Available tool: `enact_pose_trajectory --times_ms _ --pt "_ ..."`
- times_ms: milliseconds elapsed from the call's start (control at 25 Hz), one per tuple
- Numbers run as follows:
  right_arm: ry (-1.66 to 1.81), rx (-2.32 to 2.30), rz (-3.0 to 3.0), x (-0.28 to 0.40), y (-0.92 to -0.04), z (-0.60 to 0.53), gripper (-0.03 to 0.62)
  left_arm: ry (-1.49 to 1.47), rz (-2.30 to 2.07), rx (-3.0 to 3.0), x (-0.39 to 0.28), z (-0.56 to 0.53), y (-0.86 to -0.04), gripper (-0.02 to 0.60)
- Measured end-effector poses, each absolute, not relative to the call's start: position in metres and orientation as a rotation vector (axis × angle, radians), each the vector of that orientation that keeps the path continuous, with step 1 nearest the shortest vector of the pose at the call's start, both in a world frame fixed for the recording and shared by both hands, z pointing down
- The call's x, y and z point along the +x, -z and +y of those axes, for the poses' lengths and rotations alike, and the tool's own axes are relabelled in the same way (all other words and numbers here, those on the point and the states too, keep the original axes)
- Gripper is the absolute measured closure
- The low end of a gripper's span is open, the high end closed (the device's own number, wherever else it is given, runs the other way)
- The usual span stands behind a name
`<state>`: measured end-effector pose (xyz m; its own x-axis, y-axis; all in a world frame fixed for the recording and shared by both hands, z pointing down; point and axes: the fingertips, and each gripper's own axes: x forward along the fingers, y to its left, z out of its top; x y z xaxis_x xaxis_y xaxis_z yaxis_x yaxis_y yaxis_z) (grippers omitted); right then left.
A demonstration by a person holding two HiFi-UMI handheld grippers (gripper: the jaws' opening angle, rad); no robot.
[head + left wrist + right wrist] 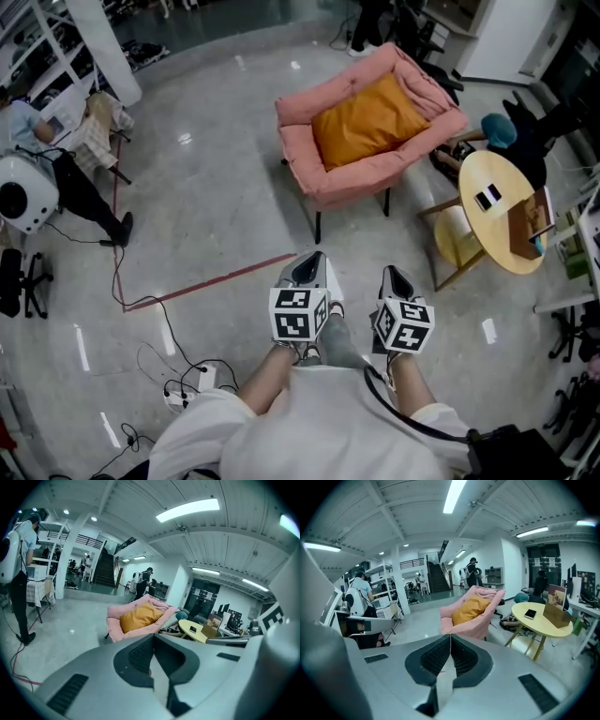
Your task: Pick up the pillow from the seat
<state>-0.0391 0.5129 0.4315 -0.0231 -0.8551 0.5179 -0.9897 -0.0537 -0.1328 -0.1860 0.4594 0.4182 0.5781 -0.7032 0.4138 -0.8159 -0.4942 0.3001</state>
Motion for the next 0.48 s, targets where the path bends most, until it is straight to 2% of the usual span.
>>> enact_pose_trajectory --times_ms 480 --pt "-0.732 1.929 -2.006 -0.030 -0.440 0.458 0.565 -0.360 -1.260 2.342 -0.171 0.408 -0.418 0.574"
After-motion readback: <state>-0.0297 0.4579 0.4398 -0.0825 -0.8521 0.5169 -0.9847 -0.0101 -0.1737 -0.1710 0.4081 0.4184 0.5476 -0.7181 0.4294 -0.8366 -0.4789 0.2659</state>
